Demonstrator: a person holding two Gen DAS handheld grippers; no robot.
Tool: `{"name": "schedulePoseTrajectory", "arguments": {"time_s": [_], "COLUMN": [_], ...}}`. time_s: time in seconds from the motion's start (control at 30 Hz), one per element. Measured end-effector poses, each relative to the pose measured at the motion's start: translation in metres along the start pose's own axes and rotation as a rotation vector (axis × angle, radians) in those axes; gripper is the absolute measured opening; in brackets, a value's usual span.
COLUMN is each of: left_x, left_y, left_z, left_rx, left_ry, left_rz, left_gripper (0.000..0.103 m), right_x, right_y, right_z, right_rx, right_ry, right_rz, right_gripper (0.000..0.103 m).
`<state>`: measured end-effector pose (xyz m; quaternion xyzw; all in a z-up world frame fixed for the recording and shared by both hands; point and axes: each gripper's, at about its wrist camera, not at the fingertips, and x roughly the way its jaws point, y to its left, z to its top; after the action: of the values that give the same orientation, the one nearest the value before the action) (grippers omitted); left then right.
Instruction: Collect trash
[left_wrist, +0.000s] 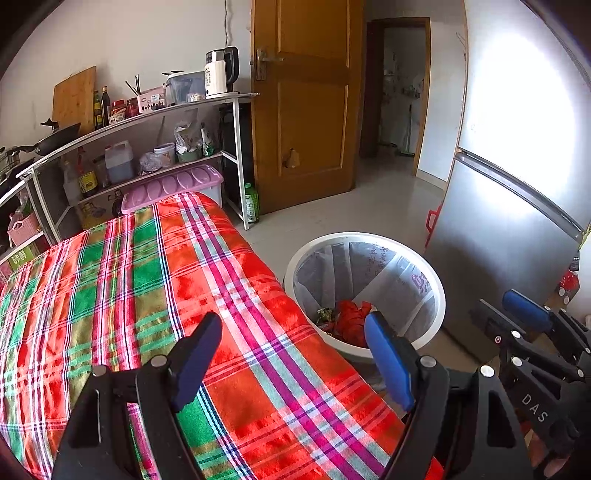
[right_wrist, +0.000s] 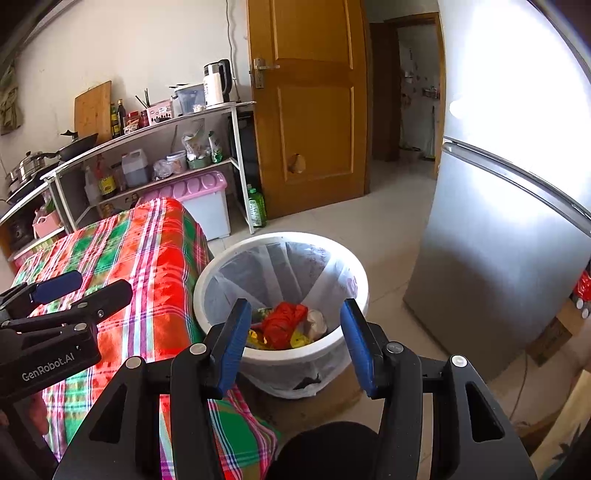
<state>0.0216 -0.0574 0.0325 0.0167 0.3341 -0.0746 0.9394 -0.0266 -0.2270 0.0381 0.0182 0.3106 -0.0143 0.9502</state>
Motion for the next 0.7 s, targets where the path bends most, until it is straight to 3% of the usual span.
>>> {"name": "schedulePoseTrajectory", "arguments": {"time_s": [0.7], "left_x": [-0.0047], "left_y": [-0.0020], "left_z": [0.0001], "left_rx": [0.002], "left_ry": [-0.006], "left_rz": [0.009], "left_gripper": [0.081], "right_x": [-0.0020], "right_y": [0.0017], "right_z": [0.0001], "right_rx": [0.001], "right_ry": [-0.002], "right_rz": [0.001], "right_gripper": [0.051]}}
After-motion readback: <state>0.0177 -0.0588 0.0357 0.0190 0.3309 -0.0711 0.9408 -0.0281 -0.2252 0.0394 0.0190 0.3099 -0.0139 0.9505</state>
